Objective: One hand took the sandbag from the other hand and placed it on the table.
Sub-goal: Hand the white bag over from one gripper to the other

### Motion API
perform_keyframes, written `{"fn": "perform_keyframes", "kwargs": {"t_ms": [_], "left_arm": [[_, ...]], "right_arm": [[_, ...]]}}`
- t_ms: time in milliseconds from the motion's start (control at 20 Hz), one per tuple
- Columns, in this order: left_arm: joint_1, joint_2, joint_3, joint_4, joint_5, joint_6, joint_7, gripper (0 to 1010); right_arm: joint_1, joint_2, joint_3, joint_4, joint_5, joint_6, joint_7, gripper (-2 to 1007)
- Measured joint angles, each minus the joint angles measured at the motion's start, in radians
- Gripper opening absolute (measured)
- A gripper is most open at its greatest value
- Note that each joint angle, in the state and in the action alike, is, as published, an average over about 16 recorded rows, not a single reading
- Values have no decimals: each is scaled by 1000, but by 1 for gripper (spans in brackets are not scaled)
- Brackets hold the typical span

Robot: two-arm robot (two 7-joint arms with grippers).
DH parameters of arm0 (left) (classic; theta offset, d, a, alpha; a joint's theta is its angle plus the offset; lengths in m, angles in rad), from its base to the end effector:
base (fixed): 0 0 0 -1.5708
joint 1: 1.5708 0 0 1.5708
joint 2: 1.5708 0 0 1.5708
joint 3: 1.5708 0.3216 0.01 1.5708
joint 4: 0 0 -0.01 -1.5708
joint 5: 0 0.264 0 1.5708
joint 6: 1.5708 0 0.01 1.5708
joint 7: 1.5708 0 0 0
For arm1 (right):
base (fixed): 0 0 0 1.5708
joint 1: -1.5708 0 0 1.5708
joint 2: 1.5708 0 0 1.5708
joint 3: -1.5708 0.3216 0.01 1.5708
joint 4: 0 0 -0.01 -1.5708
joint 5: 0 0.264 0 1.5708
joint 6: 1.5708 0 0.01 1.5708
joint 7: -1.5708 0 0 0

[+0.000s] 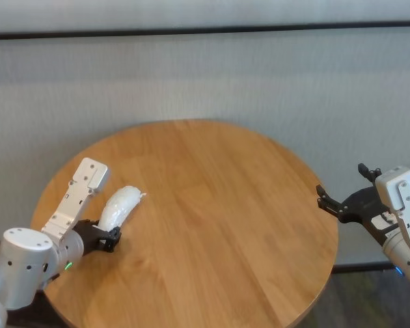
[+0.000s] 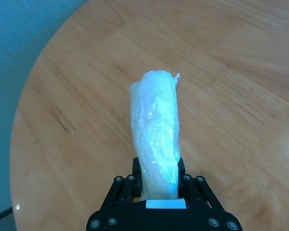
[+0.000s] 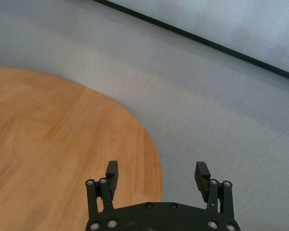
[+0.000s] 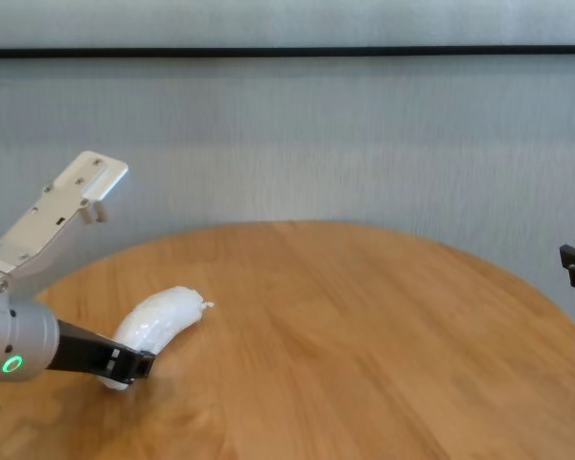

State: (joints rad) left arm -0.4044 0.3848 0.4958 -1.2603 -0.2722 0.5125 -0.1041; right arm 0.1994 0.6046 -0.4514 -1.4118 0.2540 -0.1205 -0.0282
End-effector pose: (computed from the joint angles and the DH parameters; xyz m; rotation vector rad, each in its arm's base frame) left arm 0.3854 0.0393 -0.3094 0.6531 0.2006 1.1651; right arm 0.3209 -0.1125 -0.3193 -0.3046 -0.2847 -1.2479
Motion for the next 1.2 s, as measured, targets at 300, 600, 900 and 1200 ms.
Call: {"fn": "perform_keyframes", "kwargs": {"t_ms": [300,600,900,1200], "left_arm": [[14,-2,-17,-10,4,-38,-9,395],[30,-4,-37,-21,8,-87,-22,395],[48,-4,-54,-39,13,-148,-43,395],[72,3,-66,-69,23,-237,-79,395]], "right_arm": [[0,0,0,0,0,0,0,1002],[0,0,0,0,0,0,0,1002],[0,0,0,0,0,0,0,1002],[0,0,0,0,0,0,0,1002]]}}
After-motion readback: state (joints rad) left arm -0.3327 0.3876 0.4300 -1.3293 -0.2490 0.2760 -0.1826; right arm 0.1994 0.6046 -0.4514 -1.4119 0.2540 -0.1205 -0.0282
